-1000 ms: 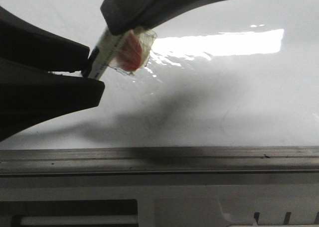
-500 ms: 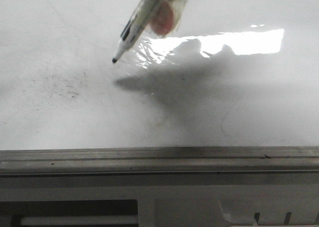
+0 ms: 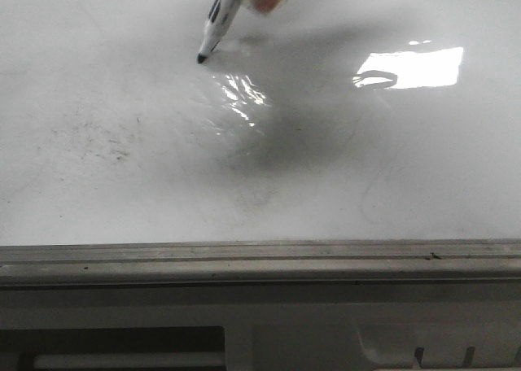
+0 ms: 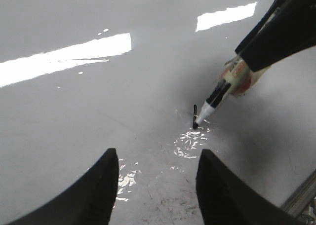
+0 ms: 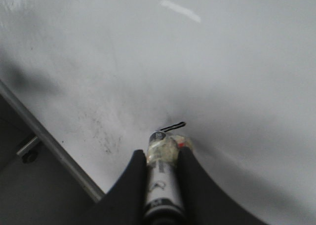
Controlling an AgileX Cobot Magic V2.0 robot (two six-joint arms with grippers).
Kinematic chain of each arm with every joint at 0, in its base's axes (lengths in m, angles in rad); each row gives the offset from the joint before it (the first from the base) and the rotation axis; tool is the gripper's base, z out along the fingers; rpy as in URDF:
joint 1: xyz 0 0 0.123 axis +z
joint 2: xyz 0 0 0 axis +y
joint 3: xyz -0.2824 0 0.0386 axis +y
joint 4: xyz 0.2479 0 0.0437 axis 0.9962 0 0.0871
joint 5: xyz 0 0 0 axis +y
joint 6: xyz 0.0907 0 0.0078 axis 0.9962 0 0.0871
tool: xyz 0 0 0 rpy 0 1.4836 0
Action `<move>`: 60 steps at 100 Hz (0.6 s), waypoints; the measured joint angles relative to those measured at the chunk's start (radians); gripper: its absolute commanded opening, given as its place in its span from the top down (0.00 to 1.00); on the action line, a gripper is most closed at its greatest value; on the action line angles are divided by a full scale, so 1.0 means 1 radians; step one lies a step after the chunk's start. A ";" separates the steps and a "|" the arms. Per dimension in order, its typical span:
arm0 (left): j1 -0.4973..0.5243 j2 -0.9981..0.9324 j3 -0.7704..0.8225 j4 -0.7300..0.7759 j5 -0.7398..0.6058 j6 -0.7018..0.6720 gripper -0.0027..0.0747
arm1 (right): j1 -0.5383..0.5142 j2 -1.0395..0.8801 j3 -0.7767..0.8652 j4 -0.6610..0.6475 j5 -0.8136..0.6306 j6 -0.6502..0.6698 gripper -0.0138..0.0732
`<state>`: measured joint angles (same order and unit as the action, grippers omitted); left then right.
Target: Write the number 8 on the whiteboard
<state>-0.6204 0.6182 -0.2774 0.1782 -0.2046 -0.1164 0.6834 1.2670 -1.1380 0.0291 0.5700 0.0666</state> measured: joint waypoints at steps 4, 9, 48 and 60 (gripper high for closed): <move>0.000 0.000 0.000 0.000 0.000 0.000 0.54 | 0.004 0.007 -0.002 0.006 0.008 0.002 0.91; 0.001 0.000 0.000 0.000 0.000 0.000 0.54 | 0.005 0.009 -0.004 -0.001 0.021 0.004 0.91; 0.001 0.000 0.000 0.000 0.000 0.000 0.54 | 0.056 -0.007 0.010 -0.058 0.173 0.010 0.91; 0.001 0.000 0.000 0.000 0.000 0.000 0.54 | 0.076 0.020 0.012 -0.047 0.109 0.026 0.91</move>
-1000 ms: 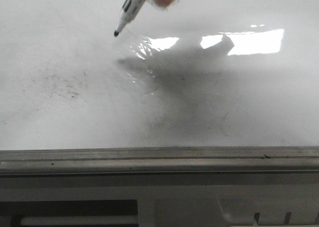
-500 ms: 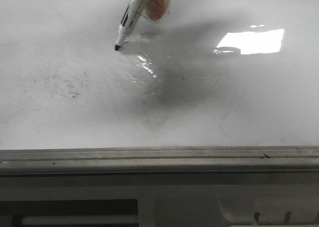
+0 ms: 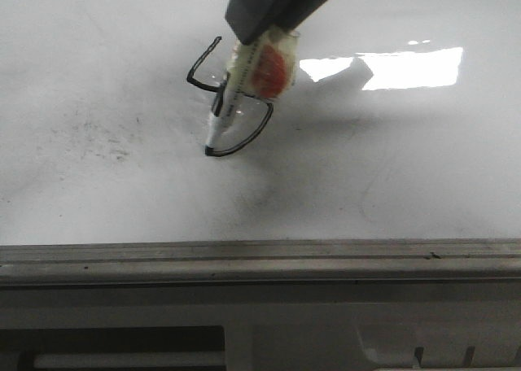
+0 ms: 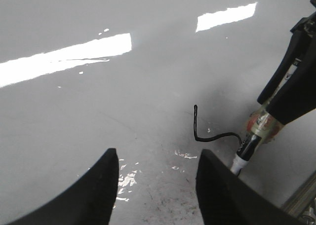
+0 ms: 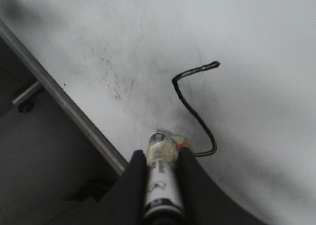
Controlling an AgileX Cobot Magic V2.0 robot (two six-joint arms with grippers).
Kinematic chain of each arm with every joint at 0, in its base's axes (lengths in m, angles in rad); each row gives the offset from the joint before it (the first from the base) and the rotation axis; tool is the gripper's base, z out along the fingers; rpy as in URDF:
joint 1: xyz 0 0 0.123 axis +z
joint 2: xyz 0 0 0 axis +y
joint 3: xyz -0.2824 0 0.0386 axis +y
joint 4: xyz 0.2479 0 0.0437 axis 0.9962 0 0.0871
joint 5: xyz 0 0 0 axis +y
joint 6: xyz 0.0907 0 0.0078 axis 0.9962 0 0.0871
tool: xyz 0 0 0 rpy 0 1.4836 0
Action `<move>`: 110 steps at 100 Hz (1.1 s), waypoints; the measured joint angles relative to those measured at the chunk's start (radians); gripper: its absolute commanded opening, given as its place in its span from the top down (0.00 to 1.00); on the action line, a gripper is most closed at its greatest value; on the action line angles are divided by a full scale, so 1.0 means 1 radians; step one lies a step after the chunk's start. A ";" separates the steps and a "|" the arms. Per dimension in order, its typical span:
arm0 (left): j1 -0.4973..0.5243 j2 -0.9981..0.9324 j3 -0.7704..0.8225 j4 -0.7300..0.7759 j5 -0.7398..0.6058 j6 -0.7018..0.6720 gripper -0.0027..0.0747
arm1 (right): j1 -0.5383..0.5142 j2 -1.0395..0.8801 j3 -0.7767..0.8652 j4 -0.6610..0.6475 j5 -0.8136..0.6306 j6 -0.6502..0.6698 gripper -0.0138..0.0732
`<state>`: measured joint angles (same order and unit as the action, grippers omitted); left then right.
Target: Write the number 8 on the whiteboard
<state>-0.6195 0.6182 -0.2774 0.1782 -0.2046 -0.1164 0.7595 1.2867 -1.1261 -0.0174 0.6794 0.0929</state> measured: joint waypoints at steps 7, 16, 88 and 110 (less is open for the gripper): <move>0.000 0.000 0.000 0.000 0.000 0.000 0.54 | -0.010 -0.012 0.000 -0.026 -0.007 0.040 0.91; 0.000 0.000 0.000 0.000 0.000 0.000 0.54 | -0.040 -0.048 0.000 -0.065 -0.022 0.082 0.91; -0.088 0.054 0.000 0.127 -0.005 0.000 0.54 | 0.098 -0.121 0.012 -0.135 -0.046 0.093 0.91; -0.199 0.245 0.000 0.138 -0.119 0.000 0.54 | 0.175 -0.073 0.047 -0.135 -0.013 0.091 0.91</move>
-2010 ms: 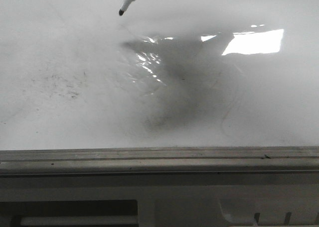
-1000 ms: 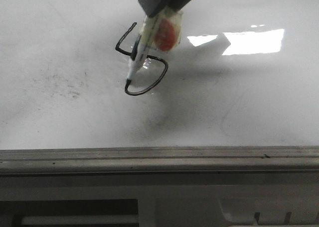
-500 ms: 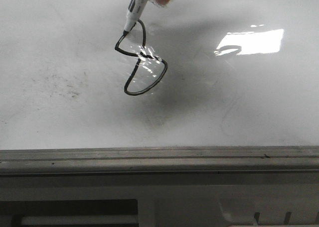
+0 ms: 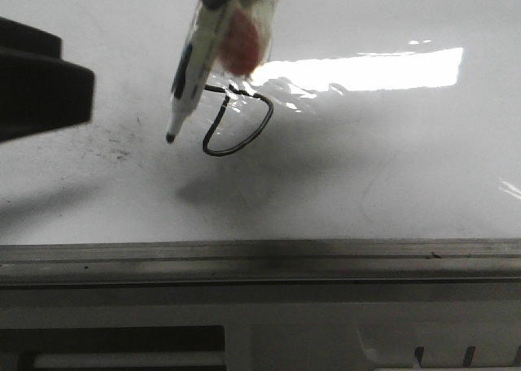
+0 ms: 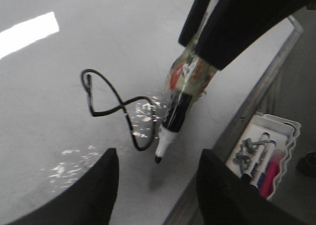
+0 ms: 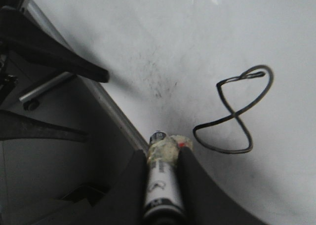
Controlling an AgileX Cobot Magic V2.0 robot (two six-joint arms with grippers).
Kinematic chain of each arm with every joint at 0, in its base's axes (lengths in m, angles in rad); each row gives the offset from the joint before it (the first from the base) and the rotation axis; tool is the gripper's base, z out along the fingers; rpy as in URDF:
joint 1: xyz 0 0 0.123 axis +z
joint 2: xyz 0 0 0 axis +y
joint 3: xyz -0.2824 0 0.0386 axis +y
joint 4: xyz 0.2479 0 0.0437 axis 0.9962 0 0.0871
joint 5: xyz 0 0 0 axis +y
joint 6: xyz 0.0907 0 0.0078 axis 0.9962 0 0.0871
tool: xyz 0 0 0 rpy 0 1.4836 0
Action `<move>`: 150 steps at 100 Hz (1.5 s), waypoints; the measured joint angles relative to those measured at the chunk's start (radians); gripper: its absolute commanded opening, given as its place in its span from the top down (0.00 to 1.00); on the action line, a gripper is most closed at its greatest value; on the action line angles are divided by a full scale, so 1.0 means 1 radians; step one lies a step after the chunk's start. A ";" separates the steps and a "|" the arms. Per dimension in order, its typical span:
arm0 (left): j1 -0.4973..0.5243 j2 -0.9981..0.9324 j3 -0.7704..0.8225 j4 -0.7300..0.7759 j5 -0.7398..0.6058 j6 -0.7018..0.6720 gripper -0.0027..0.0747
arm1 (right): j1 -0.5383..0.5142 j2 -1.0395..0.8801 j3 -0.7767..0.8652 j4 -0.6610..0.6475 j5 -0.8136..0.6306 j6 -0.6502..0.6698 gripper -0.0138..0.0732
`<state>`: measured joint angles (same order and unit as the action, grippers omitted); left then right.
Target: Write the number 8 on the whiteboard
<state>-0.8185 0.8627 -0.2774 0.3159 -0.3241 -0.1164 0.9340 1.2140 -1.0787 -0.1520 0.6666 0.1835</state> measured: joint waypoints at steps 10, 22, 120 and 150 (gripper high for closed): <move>-0.021 0.090 0.000 0.000 -0.062 0.000 0.54 | 0.024 0.009 0.002 0.002 0.004 0.000 0.91; -0.025 0.167 0.000 0.000 -0.143 0.000 0.54 | 0.046 0.009 0.002 0.018 0.009 0.000 0.91; -0.006 0.201 -0.009 -0.613 -0.120 0.002 0.99 | 0.049 0.009 0.002 0.046 0.091 0.007 0.34; 0.092 0.189 -0.100 -0.783 0.207 0.000 0.99 | 0.049 0.009 0.002 0.046 0.096 0.007 0.34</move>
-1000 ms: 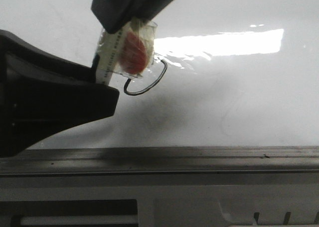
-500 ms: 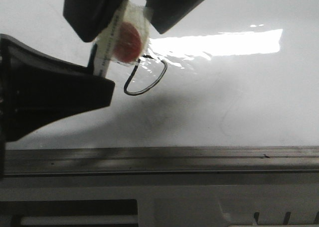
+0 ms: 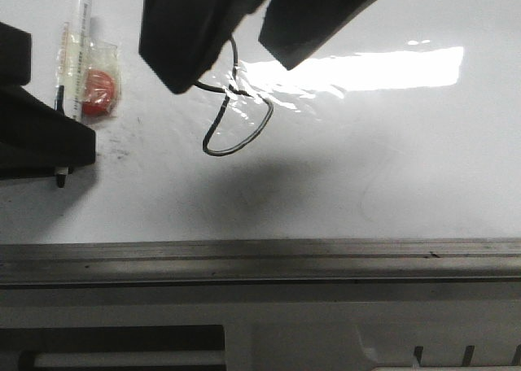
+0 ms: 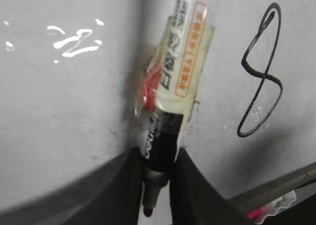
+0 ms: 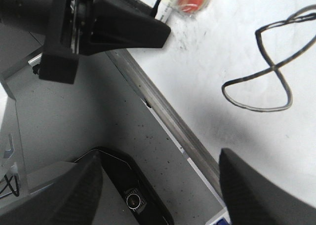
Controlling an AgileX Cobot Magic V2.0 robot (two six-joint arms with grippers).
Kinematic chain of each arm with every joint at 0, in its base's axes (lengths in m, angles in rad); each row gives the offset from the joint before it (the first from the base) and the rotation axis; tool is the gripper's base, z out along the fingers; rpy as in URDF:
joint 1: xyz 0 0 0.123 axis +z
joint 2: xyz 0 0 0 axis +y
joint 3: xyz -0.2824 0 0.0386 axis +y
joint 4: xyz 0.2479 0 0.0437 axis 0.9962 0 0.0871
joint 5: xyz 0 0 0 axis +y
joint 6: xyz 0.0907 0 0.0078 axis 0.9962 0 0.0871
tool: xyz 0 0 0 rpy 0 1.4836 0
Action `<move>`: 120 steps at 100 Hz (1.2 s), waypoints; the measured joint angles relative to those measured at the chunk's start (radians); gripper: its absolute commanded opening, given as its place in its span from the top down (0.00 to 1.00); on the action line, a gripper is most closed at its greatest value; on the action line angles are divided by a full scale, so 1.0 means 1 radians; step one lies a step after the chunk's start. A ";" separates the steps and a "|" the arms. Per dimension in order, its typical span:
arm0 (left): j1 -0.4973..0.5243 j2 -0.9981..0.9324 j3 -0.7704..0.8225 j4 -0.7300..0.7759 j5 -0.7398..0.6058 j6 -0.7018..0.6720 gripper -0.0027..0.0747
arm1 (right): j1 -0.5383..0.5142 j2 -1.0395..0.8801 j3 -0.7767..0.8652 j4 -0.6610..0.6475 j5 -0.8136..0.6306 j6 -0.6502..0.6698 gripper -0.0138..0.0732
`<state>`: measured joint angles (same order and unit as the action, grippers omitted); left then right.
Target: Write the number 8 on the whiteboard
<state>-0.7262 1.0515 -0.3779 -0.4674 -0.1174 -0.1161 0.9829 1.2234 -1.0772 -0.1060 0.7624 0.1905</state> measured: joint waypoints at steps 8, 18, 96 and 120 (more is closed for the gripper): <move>0.003 0.000 -0.010 -0.007 0.020 0.000 0.99 | 0.000 0.000 0.000 0.000 0.000 0.000 0.34; 0.004 0.000 -0.015 -0.010 0.030 0.000 0.99 | 0.000 0.000 0.000 0.000 0.000 0.000 0.34; 0.012 -0.165 -0.008 -0.046 0.183 0.001 0.64 | 0.000 -0.075 0.010 -0.049 0.004 0.002 0.91; 0.013 -0.415 0.009 0.020 0.214 0.001 0.99 | 0.000 -0.303 0.181 -0.109 -0.126 0.002 0.91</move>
<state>-0.7129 0.6365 -0.3688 -0.4475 0.0963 -0.1147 0.9829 0.9208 -0.8957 -0.2151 0.6363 0.1929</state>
